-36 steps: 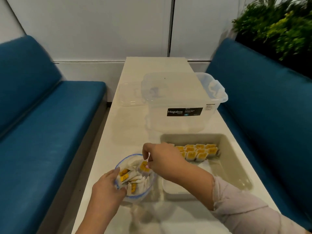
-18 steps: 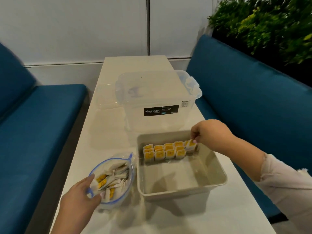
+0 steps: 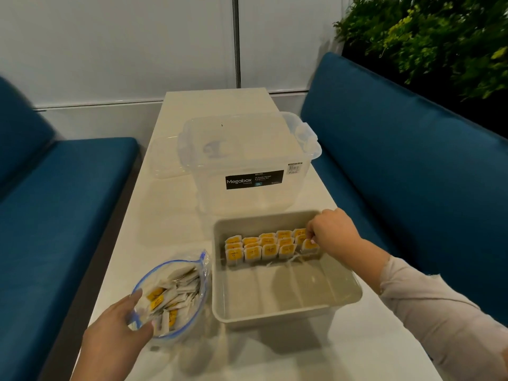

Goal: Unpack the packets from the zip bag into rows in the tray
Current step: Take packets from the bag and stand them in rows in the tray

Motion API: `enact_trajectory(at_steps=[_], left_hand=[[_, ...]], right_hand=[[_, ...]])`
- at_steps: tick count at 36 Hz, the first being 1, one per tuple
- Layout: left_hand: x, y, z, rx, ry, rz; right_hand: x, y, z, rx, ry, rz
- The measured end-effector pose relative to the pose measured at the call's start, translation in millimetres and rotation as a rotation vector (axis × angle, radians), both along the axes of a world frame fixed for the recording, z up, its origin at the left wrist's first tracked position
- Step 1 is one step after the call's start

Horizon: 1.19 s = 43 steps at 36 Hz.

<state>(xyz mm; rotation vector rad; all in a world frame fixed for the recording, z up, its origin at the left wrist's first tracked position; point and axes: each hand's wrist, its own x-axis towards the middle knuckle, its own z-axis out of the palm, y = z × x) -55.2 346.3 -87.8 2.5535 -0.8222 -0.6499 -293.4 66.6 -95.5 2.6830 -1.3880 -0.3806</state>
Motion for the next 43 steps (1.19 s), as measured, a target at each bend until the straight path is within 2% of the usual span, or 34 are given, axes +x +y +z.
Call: enact_trajectory(at_steps=[28, 35, 43], left_hand=[[4.0, -0.5, -8.2, -0.03, 0.01, -0.002], [3.4, 2.5, -12.8, -0.132, 0.026, 0.039], [5.1, 7.7, -18.9, -0.205, 0.021, 0.0]], right_hand=[[4.8, -0.4, -13.0, 0.012, -0.071, -0.031], [21.2, 20.2, 14.7, 0.06, -0.331, -0.076], [94.9, 90.7, 42.2, 0.319, -0.502, 0.152]])
